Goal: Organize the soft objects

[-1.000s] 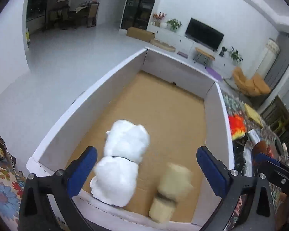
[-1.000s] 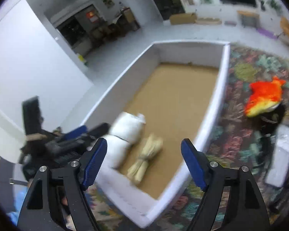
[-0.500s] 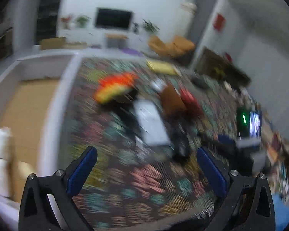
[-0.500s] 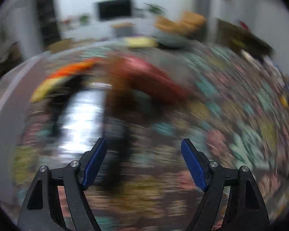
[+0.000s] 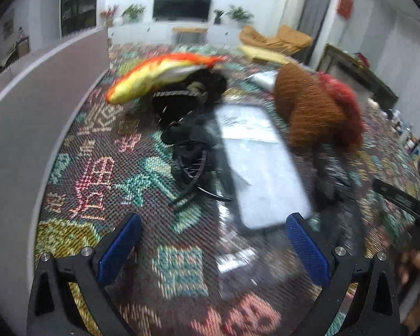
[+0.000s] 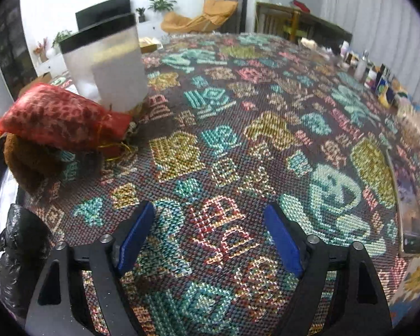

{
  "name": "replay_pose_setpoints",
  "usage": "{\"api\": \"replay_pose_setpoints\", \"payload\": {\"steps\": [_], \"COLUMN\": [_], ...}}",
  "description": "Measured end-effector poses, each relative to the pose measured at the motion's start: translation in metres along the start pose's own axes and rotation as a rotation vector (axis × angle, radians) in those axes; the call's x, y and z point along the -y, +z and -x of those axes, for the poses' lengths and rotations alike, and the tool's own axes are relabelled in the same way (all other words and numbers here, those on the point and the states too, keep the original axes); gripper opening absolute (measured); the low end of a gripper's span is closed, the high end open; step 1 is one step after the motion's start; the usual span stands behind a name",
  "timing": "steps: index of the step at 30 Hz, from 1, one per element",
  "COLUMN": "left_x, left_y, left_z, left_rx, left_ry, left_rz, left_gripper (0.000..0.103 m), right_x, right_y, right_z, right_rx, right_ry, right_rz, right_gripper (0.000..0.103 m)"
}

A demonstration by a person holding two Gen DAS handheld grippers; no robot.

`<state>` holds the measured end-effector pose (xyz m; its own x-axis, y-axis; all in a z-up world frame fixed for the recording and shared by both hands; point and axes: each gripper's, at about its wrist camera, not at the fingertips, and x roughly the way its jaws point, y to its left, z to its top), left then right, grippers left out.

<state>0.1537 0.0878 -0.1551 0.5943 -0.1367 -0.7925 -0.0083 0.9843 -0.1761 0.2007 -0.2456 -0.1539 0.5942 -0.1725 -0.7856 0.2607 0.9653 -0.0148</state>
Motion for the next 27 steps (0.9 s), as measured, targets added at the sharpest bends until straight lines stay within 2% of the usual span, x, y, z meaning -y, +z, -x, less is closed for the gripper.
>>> {"api": "replay_pose_setpoints", "payload": {"steps": [27], "left_x": [0.005], "left_y": [0.0031], "left_z": [-0.0093], "left_rx": [0.003], "left_ry": [0.019], "left_rz": [-0.02], "left_gripper": [0.103], "right_x": [0.0017], "right_y": [0.0003], "right_z": [-0.0039], "right_rx": [-0.006], "right_ry": [0.016], "right_rz": [-0.004], "right_gripper": [0.091]}}
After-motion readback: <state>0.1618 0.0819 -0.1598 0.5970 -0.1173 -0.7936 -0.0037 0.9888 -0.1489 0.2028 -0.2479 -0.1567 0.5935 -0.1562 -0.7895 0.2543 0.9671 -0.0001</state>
